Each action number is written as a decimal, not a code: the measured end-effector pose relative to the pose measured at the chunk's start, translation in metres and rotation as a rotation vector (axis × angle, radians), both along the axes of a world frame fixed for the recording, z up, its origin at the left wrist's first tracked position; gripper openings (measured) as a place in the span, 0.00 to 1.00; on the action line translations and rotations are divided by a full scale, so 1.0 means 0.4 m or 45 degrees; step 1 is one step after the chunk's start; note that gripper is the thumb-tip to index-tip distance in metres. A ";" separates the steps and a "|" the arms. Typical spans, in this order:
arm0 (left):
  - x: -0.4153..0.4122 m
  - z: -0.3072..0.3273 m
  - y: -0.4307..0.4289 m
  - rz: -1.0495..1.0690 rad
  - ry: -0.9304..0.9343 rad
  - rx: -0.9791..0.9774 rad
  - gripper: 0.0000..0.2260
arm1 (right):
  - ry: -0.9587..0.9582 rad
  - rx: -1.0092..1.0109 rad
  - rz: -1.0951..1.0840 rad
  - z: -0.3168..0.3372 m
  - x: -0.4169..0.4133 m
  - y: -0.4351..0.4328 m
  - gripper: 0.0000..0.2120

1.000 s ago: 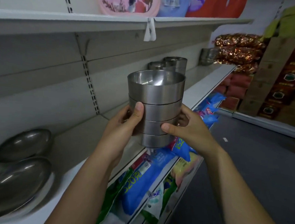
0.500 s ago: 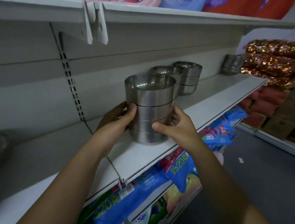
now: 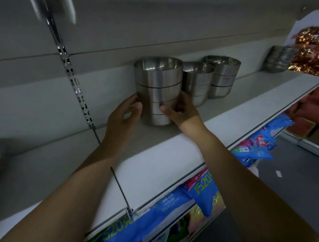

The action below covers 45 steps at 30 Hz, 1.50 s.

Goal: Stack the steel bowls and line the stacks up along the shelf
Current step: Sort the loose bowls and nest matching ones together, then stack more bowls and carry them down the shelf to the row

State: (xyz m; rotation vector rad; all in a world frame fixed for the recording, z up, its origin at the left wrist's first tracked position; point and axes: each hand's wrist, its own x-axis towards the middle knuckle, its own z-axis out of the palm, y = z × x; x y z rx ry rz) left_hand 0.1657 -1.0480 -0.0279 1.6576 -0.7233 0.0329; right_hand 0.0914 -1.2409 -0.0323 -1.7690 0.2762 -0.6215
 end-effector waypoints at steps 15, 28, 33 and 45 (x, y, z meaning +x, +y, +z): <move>0.004 -0.045 -0.016 -0.025 -0.236 0.138 0.30 | 0.130 -0.161 -0.176 -0.032 0.033 -0.012 0.35; 0.022 -0.045 -0.008 0.024 -0.373 0.339 0.25 | 0.191 -0.186 -0.258 -0.018 0.007 0.021 0.38; -0.003 -0.002 0.059 0.122 -0.344 0.698 0.28 | 0.163 -0.299 -0.318 -0.022 -0.052 0.057 0.33; -0.257 0.107 0.483 0.490 -0.362 0.490 0.20 | 0.115 -0.365 -0.274 0.007 -0.167 0.478 0.24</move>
